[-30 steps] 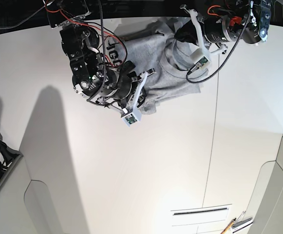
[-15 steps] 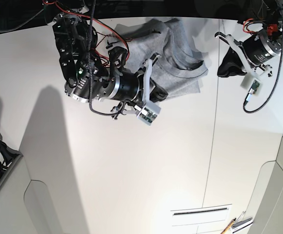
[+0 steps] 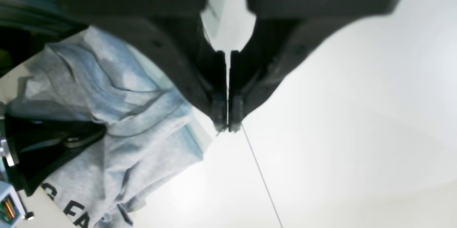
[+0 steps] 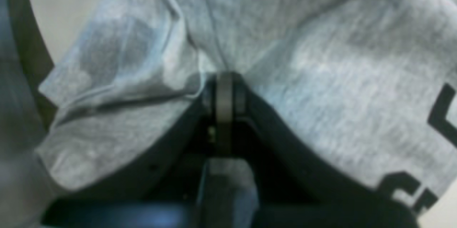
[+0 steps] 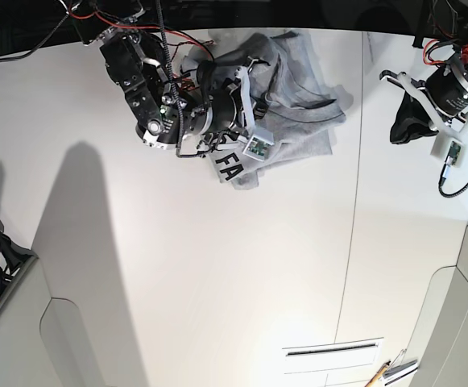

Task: Fold the T-shirt properly
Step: 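Drag the folded shirt bundle with the right gripper toward the table corner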

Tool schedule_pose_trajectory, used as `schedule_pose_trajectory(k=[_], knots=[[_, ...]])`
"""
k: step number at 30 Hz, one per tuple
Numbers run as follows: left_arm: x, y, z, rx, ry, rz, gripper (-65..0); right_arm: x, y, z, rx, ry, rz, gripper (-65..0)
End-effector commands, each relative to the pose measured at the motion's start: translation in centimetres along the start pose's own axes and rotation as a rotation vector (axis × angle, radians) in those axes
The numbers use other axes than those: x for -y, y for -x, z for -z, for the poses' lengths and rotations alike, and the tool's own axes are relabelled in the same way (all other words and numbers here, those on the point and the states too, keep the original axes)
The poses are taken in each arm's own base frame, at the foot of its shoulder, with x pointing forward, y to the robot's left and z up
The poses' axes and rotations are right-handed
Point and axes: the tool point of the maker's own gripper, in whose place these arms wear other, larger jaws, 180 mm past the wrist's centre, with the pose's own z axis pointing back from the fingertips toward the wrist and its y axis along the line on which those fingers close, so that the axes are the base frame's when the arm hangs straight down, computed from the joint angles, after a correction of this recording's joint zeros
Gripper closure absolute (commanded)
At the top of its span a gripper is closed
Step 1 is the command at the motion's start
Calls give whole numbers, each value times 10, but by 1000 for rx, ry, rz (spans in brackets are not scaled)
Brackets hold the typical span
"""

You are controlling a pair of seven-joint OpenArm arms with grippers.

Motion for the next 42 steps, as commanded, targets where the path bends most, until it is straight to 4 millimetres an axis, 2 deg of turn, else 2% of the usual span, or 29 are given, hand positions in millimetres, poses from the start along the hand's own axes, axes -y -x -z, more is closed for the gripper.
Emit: schedule_pose_trajectory(k=[1, 7, 11, 21, 24, 27, 32, 38, 42], knots=[[1, -11, -3, 38, 2, 13, -13, 9, 6, 0, -39, 32, 3, 0], [9, -12, -1, 64, 24, -37, -13, 31, 26, 0, -65, 72, 134, 0], [11, -10, 0, 68, 26, -52, -13, 63, 35, -13, -38, 181, 335, 0], [13, -10, 1, 73, 30, -68, -13, 146, 72, -71, 107, 417, 723, 0], [14, -10, 1, 77, 36, -72, -13, 165, 91, -89, 155, 496, 847, 0], [15, -11, 0, 81, 42, -76, -13, 180, 120, -108, 185, 596, 1000, 0], [16, -11, 0, 83, 44, -77, -13, 194, 161, -137, 248, 720, 1238, 0], [20, -15, 0, 99, 69, -93, -13, 196, 207, -163, 326, 828, 1463, 0], [22, -17, 0, 108, 82, -101, -13, 196, 229, -176, 379, 888, 1551, 0]])
